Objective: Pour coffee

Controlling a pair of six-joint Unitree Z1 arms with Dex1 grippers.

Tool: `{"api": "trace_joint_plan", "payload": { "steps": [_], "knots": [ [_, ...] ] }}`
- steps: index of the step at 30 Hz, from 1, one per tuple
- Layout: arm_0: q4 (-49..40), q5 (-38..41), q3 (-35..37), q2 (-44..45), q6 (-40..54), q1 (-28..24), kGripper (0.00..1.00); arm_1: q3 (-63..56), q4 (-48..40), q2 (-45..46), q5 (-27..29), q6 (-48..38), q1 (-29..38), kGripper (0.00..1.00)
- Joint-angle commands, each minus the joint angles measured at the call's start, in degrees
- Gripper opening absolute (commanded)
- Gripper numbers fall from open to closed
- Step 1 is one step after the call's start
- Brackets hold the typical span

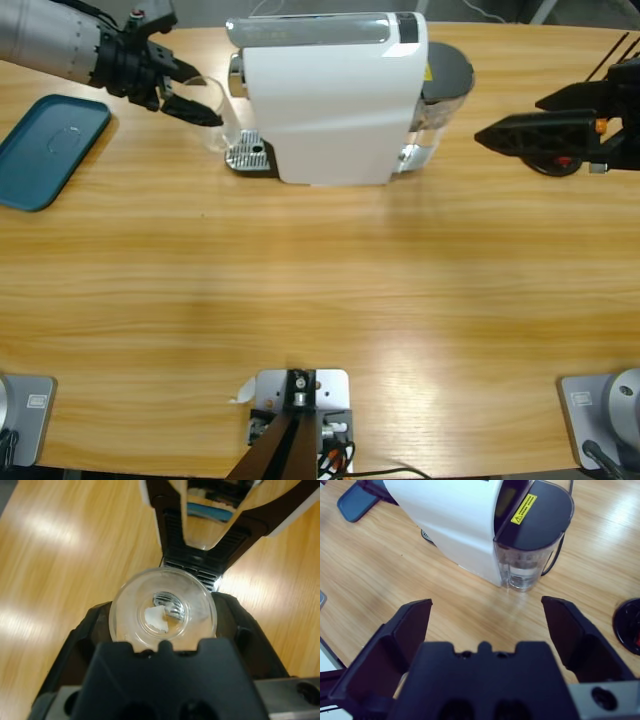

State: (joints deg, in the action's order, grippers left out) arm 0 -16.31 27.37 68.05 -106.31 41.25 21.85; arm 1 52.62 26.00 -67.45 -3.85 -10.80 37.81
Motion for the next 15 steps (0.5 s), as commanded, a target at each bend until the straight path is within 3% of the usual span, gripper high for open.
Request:
{"api": "trace_joint_plan", "payload": {
  "steps": [1, 12, 14, 15],
  "knots": [
    [-1.4, 3.6, 2.2, -4.2, 0.8, 1.7, 0.043, -0.1, 0.6, -2.0, -1.2, 1.0, -1.0, 1.0],
    [-1.9, 3.8, 1.7, -5.2, 0.2, 4.4, 0.056, -0.2, 0.6, -1.8, -1.1, 1.1, -1.0, 0.996],
    [-1.9, 3.8, 1.9, -5.5, 0.2, 4.4, 0.172, -0.1, 0.6, -1.8, -1.1, 1.1, -1.1, 0.996],
    [-1.9, 3.8, 2.1, -5.7, 0.2, 4.4, 0.172, -0.1, 0.6, -1.9, -1.1, 1.1, -1.1, 0.996]
  ]
}}
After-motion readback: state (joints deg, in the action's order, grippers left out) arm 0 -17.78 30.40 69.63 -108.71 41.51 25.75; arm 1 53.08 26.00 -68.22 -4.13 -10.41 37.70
